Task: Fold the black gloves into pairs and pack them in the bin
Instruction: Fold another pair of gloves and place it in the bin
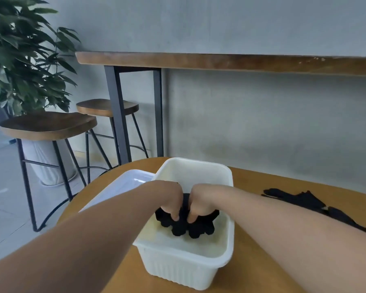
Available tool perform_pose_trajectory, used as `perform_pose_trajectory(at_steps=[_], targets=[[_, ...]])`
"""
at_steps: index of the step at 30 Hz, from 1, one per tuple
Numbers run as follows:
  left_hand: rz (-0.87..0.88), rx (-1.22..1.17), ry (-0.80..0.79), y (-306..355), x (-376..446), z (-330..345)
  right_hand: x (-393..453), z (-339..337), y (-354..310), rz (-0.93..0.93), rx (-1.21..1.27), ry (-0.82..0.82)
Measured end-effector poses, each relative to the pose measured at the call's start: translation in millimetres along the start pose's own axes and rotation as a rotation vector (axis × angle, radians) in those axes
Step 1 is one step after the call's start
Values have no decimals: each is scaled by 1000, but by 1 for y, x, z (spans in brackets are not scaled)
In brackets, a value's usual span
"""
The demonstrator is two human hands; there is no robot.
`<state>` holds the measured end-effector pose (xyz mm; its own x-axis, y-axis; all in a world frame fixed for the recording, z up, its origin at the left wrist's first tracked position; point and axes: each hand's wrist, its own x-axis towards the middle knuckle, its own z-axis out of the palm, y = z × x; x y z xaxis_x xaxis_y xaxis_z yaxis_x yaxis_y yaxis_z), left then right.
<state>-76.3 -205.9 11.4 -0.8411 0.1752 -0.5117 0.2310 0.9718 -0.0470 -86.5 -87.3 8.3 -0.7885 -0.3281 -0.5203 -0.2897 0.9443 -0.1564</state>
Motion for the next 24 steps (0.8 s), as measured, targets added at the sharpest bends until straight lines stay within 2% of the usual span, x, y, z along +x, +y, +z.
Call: perform_pose_trajectory(at_steps=[4, 12, 14, 17, 21, 24], targets=[[-1, 44, -23, 1, 28, 14, 21, 11, -1, 7, -70, -48], [-12, 55, -16, -5, 49, 20, 31, 18, -1, -48, -151, 79], [-42, 57, -56, -4, 52, 22, 33, 20, -1, -44, -155, 47], [-75, 10, -80, -5, 56, 23, 36, 22, -1, 8, -36, -56], [-49, -11, -18, -10, 62, 20, 40, 21, 0, -6, -28, -46], [-63, -7, -55, -8, 63, 23, 44, 21, -1, -16, -19, -70]])
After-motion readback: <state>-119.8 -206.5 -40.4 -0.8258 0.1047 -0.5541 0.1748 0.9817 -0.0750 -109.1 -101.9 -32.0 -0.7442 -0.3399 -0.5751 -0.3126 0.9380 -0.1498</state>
